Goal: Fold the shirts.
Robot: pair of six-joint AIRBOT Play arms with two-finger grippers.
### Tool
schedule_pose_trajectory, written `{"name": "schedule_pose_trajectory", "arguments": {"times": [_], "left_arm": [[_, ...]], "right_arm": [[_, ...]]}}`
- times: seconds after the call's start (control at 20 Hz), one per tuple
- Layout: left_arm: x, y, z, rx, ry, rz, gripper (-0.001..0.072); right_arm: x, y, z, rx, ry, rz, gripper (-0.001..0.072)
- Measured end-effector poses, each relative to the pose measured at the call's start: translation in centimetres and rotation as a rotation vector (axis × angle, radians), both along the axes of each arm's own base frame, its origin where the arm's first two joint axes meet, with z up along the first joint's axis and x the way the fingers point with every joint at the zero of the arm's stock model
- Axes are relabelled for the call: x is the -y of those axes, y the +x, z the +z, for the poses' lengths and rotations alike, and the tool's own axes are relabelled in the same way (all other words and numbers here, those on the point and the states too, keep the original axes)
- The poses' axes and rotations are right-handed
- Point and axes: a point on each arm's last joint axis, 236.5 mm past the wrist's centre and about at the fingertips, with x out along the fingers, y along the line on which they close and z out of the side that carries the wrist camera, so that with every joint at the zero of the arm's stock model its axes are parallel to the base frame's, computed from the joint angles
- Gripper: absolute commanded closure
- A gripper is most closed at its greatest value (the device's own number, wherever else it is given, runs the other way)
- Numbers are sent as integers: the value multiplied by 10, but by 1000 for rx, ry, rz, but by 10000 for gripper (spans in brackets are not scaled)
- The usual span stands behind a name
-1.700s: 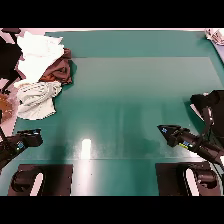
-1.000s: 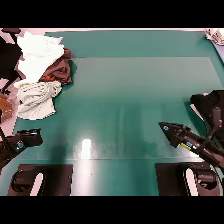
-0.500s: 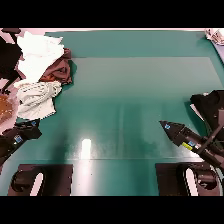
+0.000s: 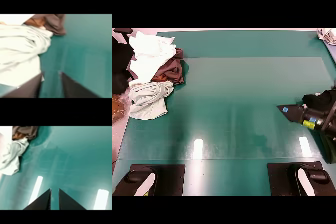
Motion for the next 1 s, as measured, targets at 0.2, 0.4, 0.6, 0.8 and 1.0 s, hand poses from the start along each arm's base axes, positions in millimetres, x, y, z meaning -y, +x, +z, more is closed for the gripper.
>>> {"name": "schedule_pose_trajectory", "arguments": {"times": [0.2, 0.4, 0.6, 0.8, 1.0], "left_arm": [[-49, 62, -11, -136, 17, 141, 271], [-98, 82, -81, -363, -150, 249, 9], [-133, 88, -127, -457, -302, 279, 9], [-169, 86, -157, -490, -373, 321, 11], [-191, 92, -183, -490, -446, 319, 158]], "right_arm": [[8, 25, 20, -36, -73, 38, 590], [9, 43, 26, -100, -105, 102, 589], [9, 56, 25, -146, -119, 151, 589], [9, 62, 19, -169, -125, 177, 589], [9, 63, 16, -176, -129, 189, 590]]}}
